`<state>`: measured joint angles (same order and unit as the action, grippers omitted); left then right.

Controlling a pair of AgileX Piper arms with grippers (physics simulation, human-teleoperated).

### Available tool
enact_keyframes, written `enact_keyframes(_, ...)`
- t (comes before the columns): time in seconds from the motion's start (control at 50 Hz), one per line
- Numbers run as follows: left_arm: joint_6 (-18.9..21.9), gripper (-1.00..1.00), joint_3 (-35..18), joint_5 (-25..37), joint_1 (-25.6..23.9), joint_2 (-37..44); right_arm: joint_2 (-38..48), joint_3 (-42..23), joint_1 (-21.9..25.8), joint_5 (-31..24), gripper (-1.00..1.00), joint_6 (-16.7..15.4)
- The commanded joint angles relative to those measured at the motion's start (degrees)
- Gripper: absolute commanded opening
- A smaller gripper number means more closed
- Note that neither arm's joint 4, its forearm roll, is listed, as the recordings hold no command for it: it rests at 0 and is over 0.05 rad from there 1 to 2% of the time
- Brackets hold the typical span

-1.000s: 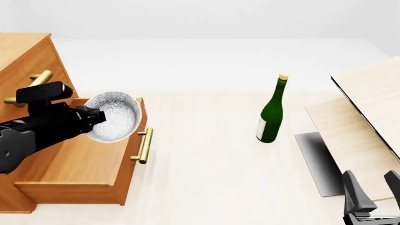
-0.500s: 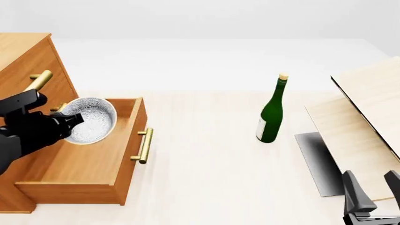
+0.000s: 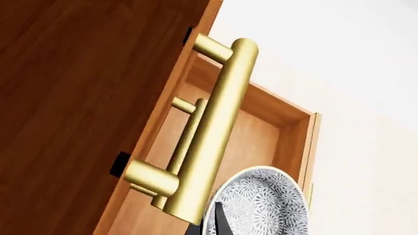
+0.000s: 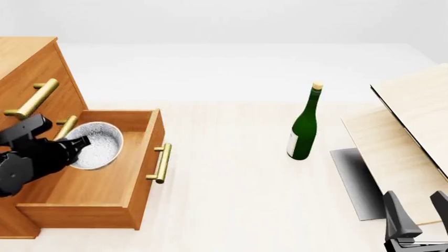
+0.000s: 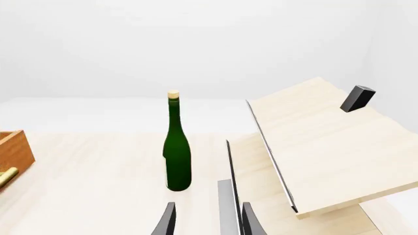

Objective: Put the bowl in the bottom drawer of the cabinet and close it.

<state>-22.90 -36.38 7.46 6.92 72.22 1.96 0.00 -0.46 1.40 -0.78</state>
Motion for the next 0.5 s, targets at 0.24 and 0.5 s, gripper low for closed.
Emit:
enact_keyframes(0.24,0.9,-1.0,0.8,-5.9,0.5,8.3,0.0,-0.1,0.0,-0.2,1.0,0.1)
enact_keyframes(0.5,1.4,-1.0,1.6,-8.2,1.0,11.4,0.0,-0.1,0.0,-0.2,1.0,0.1)
